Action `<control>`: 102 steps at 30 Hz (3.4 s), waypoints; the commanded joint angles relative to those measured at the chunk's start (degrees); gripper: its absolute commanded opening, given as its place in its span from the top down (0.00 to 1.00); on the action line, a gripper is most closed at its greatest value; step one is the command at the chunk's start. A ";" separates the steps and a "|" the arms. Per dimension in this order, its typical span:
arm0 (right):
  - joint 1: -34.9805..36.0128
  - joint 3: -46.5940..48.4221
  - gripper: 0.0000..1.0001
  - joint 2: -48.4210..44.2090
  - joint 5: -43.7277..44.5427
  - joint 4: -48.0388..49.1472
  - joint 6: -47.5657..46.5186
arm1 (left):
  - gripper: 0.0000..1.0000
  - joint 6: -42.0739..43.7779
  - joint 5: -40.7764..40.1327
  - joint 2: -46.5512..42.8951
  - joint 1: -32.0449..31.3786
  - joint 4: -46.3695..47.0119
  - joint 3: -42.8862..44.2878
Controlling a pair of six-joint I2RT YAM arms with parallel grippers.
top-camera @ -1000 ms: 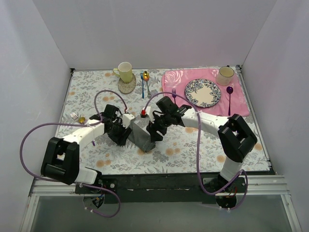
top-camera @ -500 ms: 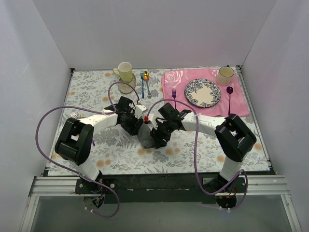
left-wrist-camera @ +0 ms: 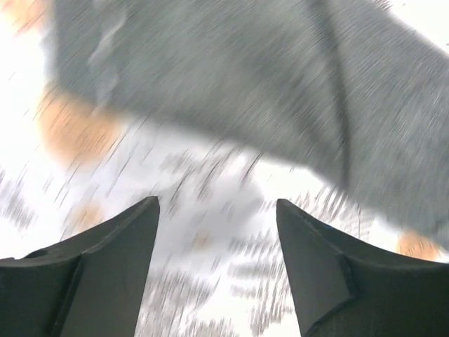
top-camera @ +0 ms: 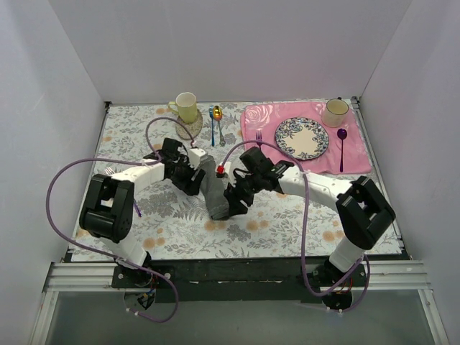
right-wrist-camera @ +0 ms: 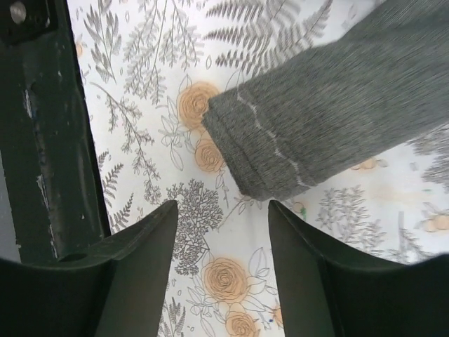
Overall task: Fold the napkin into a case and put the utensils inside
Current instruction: Smooth out the smaller rectangle-folded napkin at the center of the board, then pick up the spoon from the center of the board.
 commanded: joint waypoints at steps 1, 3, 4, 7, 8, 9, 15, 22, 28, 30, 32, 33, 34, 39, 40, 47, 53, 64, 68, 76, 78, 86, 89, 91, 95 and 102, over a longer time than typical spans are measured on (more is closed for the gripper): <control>-0.75 1.42 0.41 -3.49 1.23 4.86 -1.31 | 0.31 0.19 8.94 -10.63 7.02 -7.71 0.43; -0.75 3.25 0.48 -0.69 1.94 3.48 -2.97 | 0.26 -1.99 10.35 -15.97 10.54 -10.18 1.75; -0.67 3.78 0.52 0.29 2.81 3.03 -3.24 | 0.18 -3.05 10.44 -17.48 12.73 -10.62 2.28; -0.67 4.67 0.55 3.72 5.10 3.38 -3.07 | 0.07 -7.44 10.44 -21.88 17.38 -13.95 4.91; -0.67 4.67 0.55 4.16 5.63 3.99 -2.98 | 0.03 -8.93 10.62 -22.76 18.62 -16.22 5.61; -0.67 4.76 0.55 5.21 6.07 4.26 -2.72 | 0.02 -9.91 10.71 -23.64 21.07 -17.29 6.84; 0.39 4.93 0.55 9.16 7.04 4.87 -2.19 | 0.02 -15.18 8.69 -27.43 30.76 -25.02 8.78; 2.32 6.33 0.55 10.40 4.58 6.63 0.62 | 0.02 -18.97 1.30 -26.38 37.00 -29.25 9.92; 3.29 10.71 0.36 8.21 0.54 3.32 1.95 | 0.02 -19.58 4.29 -21.64 39.55 -30.13 12.30; 2.50 12.39 0.26 5.58 -0.77 0.58 -0.77 | 0.04 -21.07 6.21 -19.53 40.52 -29.69 12.48; 0.40 13.63 0.15 2.17 -1.57 -2.49 -4.97 | 0.12 -23.17 6.75 -18.56 40.52 -29.17 12.91; -0.31 13.89 0.11 1.01 -1.14 -3.03 -5.95 | 0.15 -23.80 6.49 -18.12 40.52 -28.73 12.92; -1.88 13.98 0.07 -0.22 -0.70 -2.77 -6.31 | 0.22 -24.50 6.14 -17.77 40.52 -27.68 12.74; -5.41 11.62 0.01 -8.48 3.85 5.21 -4.75 | 0.42 -28.11 3.41 -15.40 40.52 -25.91 12.56; -5.93 10.83 0.01 -9.28 5.62 6.97 -3.60 | 0.45 -28.28 2.02 -14.95 40.52 -25.74 12.48; -7.26 13.36 0.01 -9.47 6.08 1.20 -4.21 | 0.54 -28.55 -3.10 -9.87 40.61 -24.95 11.51; -8.75 13.02 0.01 -9.20 8.36 -2.77 -1.23 | 0.56 -30.74 -11.77 -4.50 40.52 -20.12 12.92; -10.16 14.25 0.01 -7.17 12.23 -4.44 0.89 | 0.72 -29.43 -16.18 -0.98 39.91 -11.85 10.45; -10.86 14.51 0.01 -6.39 12.14 -4.79 1.07 | 0.73 -28.46 -16.63 1.30 39.91 -12.11 11.07; -12.53 15.39 0.01 -4.89 9.77 -5.32 2.47 | 0.73 -27.41 -16.80 0.34 38.50 -10.97 7.29; -12.97 15.65 0.01 -4.80 9.07 -5.58 2.91 | 0.74 -27.49 -17.07 1.30 38.32 -10.71 7.29; -13.59 16.09 0.01 -5.06 8.27 -6.55 3.00 | 0.80 -28.28 -16.98 4.12 37.27 -9.92 8.35; -13.67 16.01 0.02 -4.98 7.92 -6.55 3.17 | 0.83 -28.28 -16.54 4.47 36.22 -10.00 8.35; -13.85 16.36 0.02 -4.80 7.83 -6.73 3.18 | 0.83 -28.55 -16.45 4.74 35.78 -9.83 8.08; -13.94 18.28 0.02 -3.92 7.74 -7.95 3.00 | 0.89 -28.55 -17.77 6.32 34.37 -9.48 8.34; -14.46 25.48 0.03 -1.73 2.84 -10.15 3.87 | 1.00 -27.93 -2.08 2.82 33.14 -10.45 14.31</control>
